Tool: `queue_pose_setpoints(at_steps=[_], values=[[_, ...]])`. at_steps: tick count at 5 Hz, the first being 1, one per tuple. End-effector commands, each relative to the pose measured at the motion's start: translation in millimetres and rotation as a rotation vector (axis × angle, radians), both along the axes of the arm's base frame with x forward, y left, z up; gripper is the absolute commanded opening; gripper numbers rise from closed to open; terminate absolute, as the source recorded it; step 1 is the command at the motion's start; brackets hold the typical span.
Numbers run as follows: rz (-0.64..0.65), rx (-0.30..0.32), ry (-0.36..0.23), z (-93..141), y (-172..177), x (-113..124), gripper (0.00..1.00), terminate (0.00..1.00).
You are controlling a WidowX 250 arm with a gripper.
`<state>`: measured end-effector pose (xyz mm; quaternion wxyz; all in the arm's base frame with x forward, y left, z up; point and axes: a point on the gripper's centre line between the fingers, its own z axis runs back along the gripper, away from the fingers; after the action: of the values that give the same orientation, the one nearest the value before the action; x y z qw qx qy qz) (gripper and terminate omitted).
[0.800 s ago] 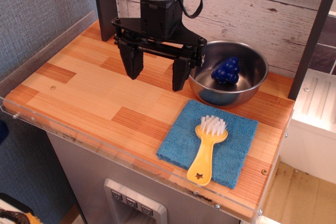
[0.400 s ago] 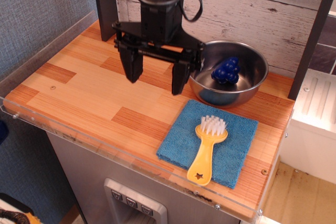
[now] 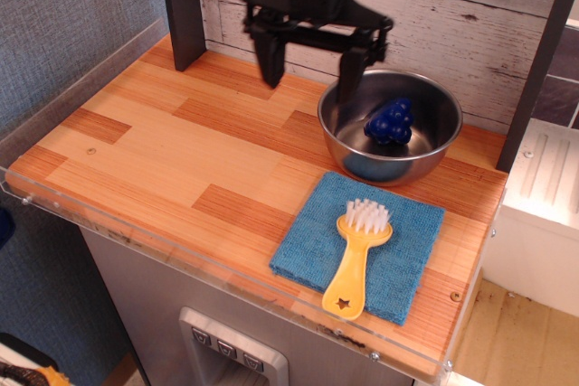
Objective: Move grapes to left of metal bowl
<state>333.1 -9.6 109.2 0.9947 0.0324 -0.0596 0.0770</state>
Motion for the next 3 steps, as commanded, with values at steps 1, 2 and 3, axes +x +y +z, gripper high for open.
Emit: queue_pose_setpoints(at_steps=[1, 2, 3], values=[[-0.021, -0.034, -0.049, -9.4, -28.2, 59.0, 1.0, 0.0], [-0.032, -0.03, -0.009, -28.4, -38.7, 68.0, 1.0, 0.0], [-0.024, -0.043, 0.027, -44.9, -39.8, 70.9, 1.0, 0.0]])
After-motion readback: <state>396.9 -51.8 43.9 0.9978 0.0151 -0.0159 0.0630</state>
